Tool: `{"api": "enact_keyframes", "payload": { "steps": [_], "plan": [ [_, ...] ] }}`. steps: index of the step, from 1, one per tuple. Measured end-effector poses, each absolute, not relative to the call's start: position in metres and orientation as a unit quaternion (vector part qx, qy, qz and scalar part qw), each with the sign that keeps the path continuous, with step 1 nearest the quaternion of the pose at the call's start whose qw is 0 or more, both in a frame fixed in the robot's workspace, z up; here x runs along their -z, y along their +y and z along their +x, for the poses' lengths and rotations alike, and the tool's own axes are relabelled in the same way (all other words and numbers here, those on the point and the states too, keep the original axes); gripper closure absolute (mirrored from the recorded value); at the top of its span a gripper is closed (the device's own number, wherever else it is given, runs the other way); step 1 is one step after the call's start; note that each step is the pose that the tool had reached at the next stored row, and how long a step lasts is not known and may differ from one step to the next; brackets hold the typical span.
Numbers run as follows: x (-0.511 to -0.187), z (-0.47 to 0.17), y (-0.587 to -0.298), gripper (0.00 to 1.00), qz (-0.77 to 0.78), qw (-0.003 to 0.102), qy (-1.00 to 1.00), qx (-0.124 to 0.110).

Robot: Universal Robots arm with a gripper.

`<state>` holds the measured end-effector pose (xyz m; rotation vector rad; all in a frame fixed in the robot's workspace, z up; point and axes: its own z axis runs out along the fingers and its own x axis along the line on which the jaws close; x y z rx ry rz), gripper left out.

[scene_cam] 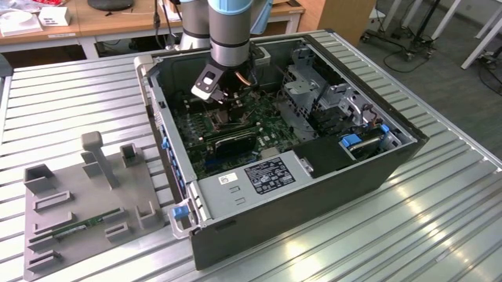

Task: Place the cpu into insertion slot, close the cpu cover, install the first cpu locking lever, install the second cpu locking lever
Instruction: 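Place the cpu into insertion slot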

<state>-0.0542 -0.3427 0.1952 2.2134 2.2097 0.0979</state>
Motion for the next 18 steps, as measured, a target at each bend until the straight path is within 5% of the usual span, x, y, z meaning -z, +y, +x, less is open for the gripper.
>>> {"api": "enact_keyframes", "payload": {
  "steps": [18],
  "plan": [
    [-0.1916,-0.0543,-0.3427,0.46,0.707,0.006,0.706,-0.031]
  ]
}}
